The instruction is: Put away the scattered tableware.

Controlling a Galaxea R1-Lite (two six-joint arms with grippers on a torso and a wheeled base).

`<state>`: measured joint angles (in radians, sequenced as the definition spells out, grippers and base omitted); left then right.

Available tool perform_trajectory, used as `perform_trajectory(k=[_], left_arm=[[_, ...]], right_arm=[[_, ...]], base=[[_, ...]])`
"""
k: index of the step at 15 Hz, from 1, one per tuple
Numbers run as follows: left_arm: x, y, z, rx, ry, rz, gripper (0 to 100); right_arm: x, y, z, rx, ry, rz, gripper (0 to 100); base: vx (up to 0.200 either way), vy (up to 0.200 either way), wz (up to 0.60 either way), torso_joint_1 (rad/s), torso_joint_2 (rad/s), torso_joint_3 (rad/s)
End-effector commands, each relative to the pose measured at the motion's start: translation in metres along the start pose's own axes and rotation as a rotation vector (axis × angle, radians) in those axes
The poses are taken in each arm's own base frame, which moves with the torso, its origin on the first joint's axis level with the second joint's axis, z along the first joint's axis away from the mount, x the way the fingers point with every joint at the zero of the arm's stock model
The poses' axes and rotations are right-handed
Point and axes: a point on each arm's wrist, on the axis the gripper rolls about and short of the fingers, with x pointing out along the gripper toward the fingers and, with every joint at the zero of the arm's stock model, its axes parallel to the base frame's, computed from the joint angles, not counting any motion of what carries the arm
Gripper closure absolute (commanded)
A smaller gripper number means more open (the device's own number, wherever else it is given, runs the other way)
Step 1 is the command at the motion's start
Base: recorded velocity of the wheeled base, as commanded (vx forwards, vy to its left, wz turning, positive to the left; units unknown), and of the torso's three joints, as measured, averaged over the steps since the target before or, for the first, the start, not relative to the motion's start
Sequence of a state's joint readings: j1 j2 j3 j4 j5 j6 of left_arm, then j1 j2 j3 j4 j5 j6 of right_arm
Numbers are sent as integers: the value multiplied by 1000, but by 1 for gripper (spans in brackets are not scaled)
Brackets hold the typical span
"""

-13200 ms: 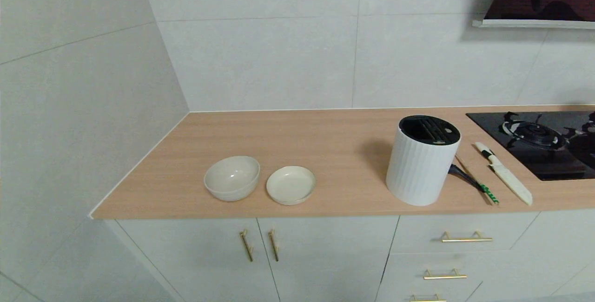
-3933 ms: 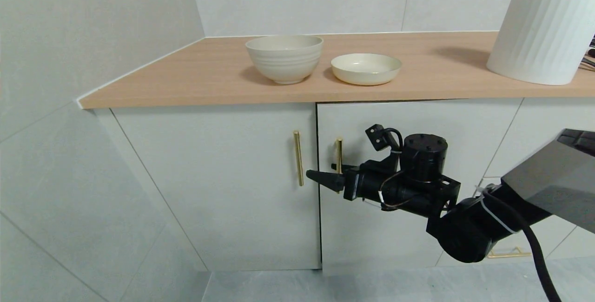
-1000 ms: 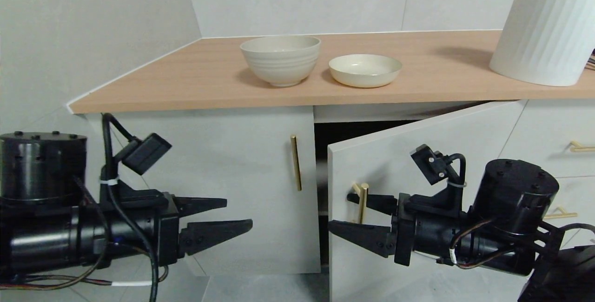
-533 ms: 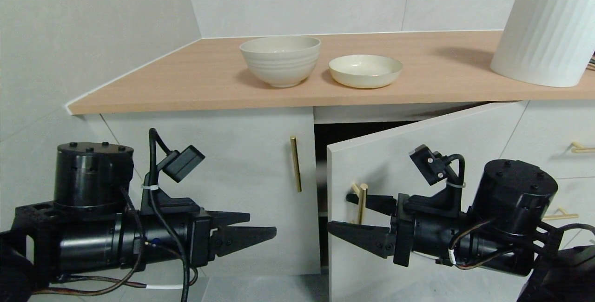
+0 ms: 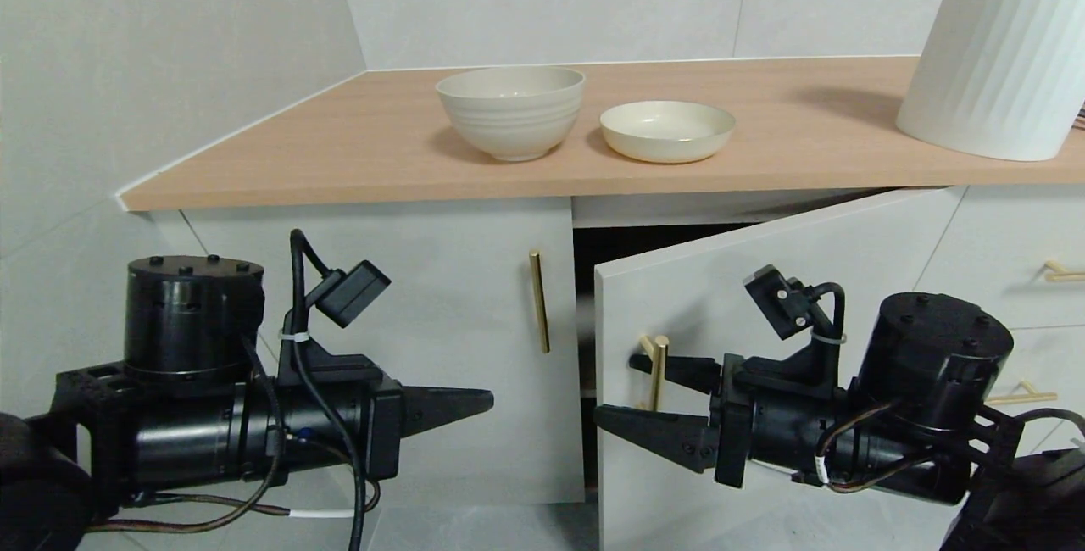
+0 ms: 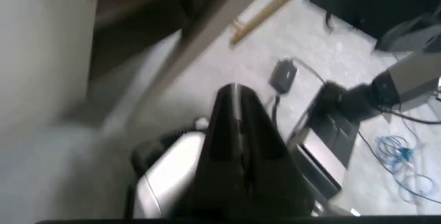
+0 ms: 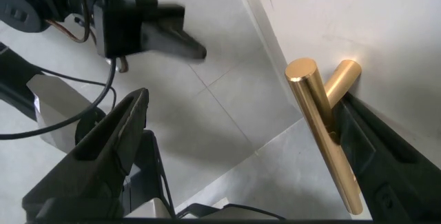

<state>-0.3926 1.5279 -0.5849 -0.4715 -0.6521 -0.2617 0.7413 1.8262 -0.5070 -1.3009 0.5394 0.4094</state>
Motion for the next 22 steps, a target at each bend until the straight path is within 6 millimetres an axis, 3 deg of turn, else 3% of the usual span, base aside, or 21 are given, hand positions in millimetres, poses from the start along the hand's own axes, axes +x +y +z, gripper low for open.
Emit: perform_trajectory(k=[1,11,15,22], left_arm=[[9,5,-2,4,3,-6,100],[94,36,7,119,-82,-83,100],[127,44,-7,175,-157,-61,100],[149,42,-6,261,-305,-93,100]], right_arm=[[1,-3,-4,9,13,-7,0],[2,-3,-4,10,13,-7,0],[3,-4,-5,12,18,-9,0],[3,-7,-8,-17,26,-24,0]], base=[[0,0,0,0,0,0],[0,0,0,0,0,0],[0,0,0,0,0,0],[0,0,0,0,0,0]])
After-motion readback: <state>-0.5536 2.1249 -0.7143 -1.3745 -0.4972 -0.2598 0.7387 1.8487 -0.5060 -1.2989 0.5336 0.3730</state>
